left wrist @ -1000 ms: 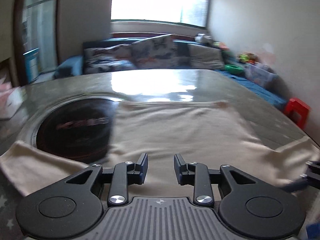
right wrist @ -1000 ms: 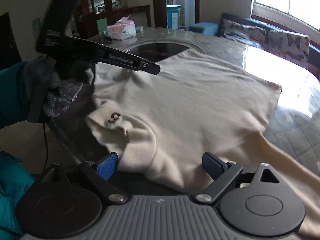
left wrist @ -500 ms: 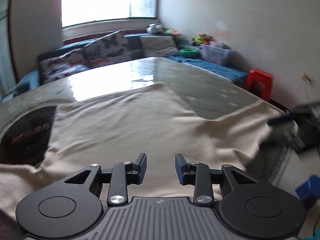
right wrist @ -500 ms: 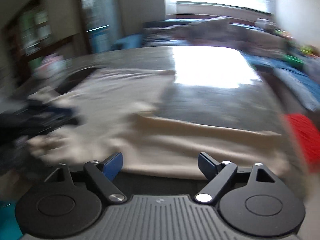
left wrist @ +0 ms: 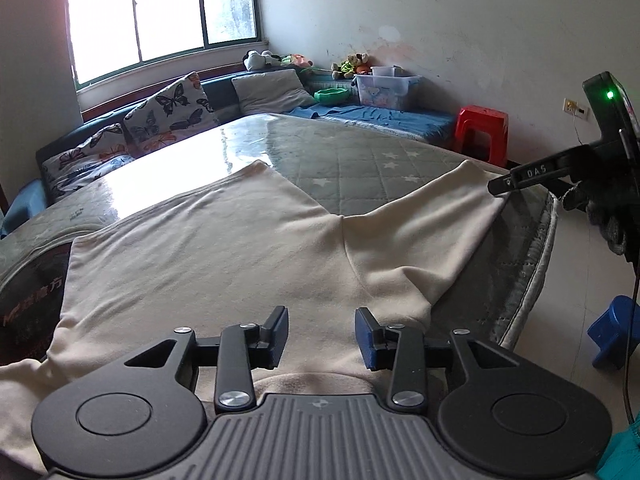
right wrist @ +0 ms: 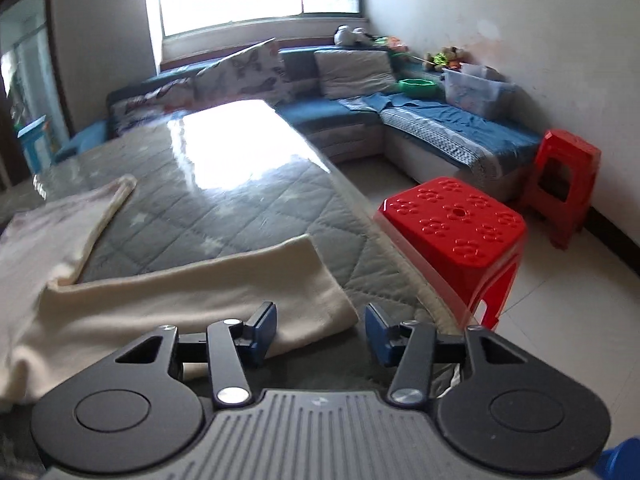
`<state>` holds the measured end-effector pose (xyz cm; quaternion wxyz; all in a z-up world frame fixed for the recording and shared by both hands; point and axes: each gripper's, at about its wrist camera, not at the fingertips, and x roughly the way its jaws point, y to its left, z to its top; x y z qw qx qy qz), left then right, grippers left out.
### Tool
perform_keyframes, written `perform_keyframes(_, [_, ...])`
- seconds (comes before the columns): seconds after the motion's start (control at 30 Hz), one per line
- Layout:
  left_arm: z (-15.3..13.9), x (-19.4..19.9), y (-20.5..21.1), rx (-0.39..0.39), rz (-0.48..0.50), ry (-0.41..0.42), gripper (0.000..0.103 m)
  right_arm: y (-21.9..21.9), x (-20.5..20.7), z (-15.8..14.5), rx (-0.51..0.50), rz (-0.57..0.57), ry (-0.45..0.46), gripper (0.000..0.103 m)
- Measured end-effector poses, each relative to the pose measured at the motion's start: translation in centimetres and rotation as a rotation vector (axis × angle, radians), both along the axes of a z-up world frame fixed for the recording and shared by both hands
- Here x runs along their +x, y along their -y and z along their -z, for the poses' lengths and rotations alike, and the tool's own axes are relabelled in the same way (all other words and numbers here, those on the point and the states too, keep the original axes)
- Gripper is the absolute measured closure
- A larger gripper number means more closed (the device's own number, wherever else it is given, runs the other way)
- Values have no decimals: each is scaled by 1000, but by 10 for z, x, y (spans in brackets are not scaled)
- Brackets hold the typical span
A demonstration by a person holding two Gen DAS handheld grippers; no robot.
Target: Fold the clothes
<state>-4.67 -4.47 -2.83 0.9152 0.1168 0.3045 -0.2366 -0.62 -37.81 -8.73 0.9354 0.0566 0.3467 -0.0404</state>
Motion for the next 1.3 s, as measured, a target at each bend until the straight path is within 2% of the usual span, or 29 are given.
perform_keyframes(0.07, [2,1,1,7,5,-2,63,-1,1,1,-7,12,-2,55])
perform_keyframes(0.13, [3,1,3,15,11,-3,63,-6,3,2,-40,-2,4,62])
perform_keyframes(0.17, [4,0,4,19,15,-4,63,-9,4,3,-52,-14,7,70])
perform_keyframes(0.2, [5,0,5,21,18,-6,63,-12,5,3,-55,-24,12,84])
perform_keyframes(0.23, [5,-1,6,23,21,-7,63,-13,6,2,-54,-28,14,90])
perform_keyframes(0.3, [5,-2,7,28,26,-6,63,-14,8,-2,-62,-38,25,94])
perform_keyframes(0.5, [-3,-1,11,7,36,20,63,-14,8,-26,-86,-41,103,94])
perform_keyframes(0.67, [7,5,22,22,67,0,63,-16,12,-23,-71,-46,89,94])
perform_keyframes(0.77, [9,4,23,17,82,8,61,-17,11,-36,-52,-63,117,94])
perform_keyframes(1.0, [-5,-2,3,-33,36,43,49,-53,8,-93,-44,-229,215,94])
perform_keyframes(1.17, [-16,-2,-37,-72,-93,71,45,-110,15,-133,-37,-419,275,94])
perform_keyframes(1.3, [-19,-1,-74,-96,-208,73,44,-166,24,-144,-40,-571,295,94])
